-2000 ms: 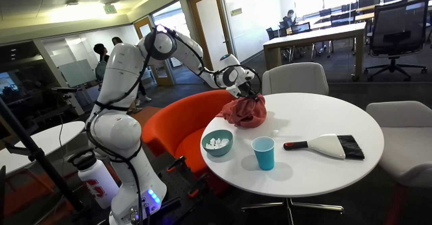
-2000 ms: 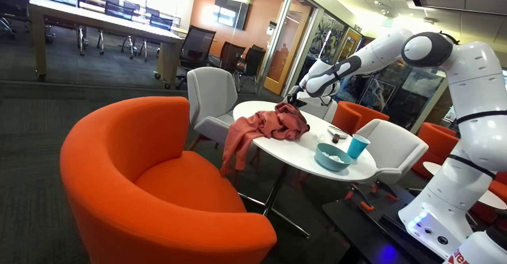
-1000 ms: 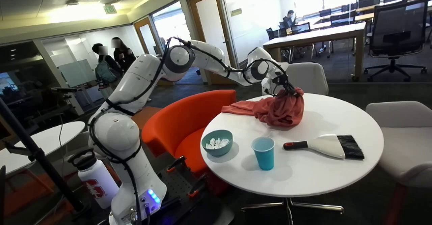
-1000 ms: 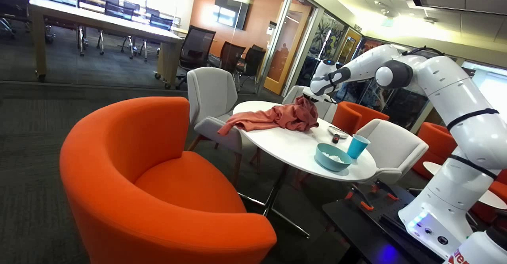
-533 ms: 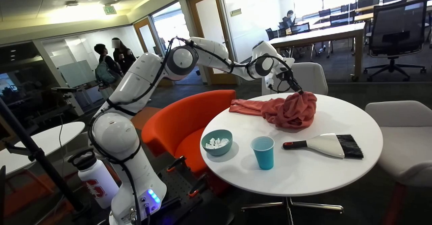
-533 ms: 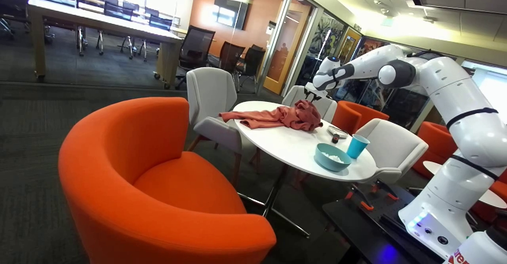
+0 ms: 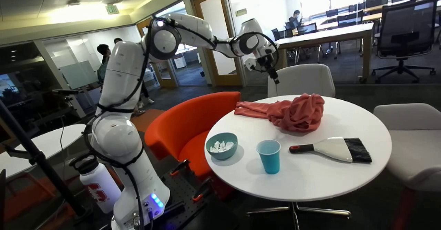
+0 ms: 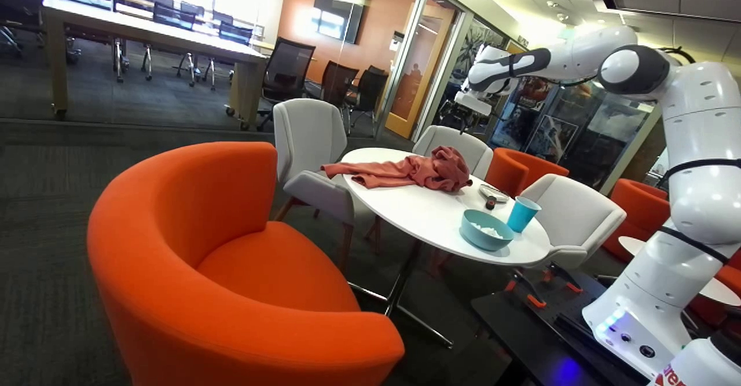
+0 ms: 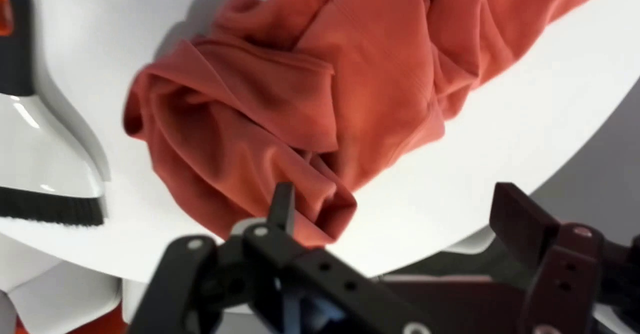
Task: Shift the garment to the left then use the spoon to stir the contents of the bowl
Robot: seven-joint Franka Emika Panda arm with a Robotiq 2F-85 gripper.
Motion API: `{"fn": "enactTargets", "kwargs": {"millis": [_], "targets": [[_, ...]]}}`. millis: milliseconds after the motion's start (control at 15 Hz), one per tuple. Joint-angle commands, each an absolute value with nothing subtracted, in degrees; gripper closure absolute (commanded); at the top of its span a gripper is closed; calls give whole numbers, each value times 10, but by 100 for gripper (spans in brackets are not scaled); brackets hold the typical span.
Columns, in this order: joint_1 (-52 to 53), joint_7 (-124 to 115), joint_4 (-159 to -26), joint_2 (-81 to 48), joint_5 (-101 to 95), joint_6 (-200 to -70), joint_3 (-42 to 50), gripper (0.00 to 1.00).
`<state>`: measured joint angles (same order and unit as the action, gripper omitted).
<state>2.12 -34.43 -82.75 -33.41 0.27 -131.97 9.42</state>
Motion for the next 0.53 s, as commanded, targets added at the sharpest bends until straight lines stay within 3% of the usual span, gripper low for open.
{"fn": "enactTargets", "kwargs": {"millis": [0, 267, 467], "targets": [[40, -347, -965, -203, -43, -1226, 106, 0], [27, -332, -1082, -107, -71, -1159, 92, 0], [17, -347, -1181, -48, -108, -1188, 92, 0]]}}
